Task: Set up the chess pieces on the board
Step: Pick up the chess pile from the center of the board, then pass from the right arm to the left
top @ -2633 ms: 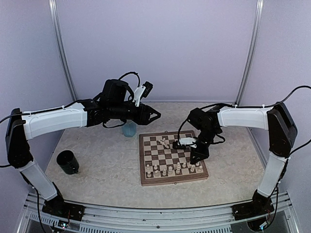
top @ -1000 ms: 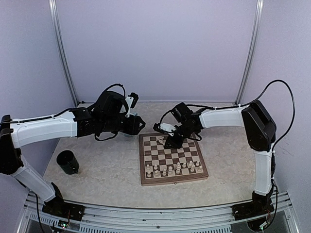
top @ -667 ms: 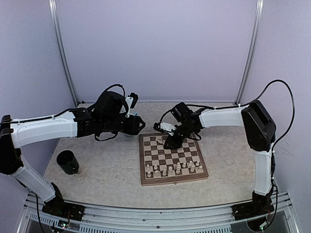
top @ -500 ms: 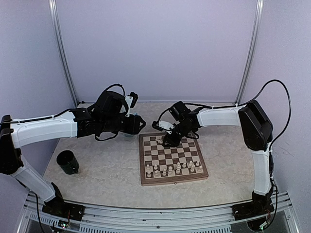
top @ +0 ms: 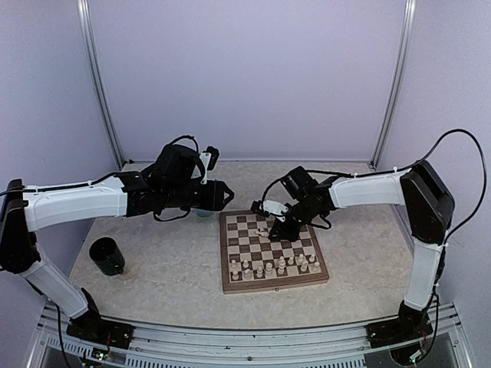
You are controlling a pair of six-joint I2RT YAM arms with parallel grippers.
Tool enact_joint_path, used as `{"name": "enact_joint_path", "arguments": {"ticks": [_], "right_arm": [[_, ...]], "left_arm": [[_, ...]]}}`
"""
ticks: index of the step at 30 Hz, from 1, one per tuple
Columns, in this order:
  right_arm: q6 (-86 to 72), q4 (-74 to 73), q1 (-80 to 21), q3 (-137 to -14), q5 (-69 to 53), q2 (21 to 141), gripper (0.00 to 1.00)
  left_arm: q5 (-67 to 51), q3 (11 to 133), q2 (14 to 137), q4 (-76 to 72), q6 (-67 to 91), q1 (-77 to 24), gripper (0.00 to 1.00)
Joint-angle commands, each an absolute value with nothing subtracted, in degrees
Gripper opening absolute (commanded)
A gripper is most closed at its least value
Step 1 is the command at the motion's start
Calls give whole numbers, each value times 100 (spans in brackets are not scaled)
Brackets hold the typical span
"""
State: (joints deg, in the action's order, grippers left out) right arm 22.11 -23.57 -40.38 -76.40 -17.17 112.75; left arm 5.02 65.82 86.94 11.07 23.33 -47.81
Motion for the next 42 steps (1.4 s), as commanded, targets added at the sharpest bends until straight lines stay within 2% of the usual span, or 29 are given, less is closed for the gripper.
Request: {"name": "enact_joint_path", "arguments": {"ticks": [1, 11, 18, 24, 29, 34, 42], "right_arm": [[2737, -1748, -3960, -6868, -2022, 10342, 4], [3107, -1557, -3752, -6531, -2395, 9965, 4], [2990, -1614, -3680, -6592, -2703, 9767, 4], [2638, -1884, -3422, -6880, -3466, 9567, 4], [2412, -2125, -3248, -7176, -4140, 9371, 4], [2321, -2455, -3225, -7447, -4774, 9229, 5], [2265, -2578, -3225, -7381, -5179, 9018, 7]], "left_arm": [[-159, 6550, 9007, 634, 2860, -4535, 50], [-1740, 7105, 10149, 518, 3438, -4252, 50], [-1815, 6998, 10469, 238, 3407, -4487, 50], [-2096, 5911, 10123, -1883, 3871, -4547, 50], [-1938, 5466, 9747, -3155, 3249, -4757, 53], [-2284, 4929, 9695, -4526, 3050, -4783, 56], [-2536, 4822, 9978, -5424, 2716, -4859, 56]]}}
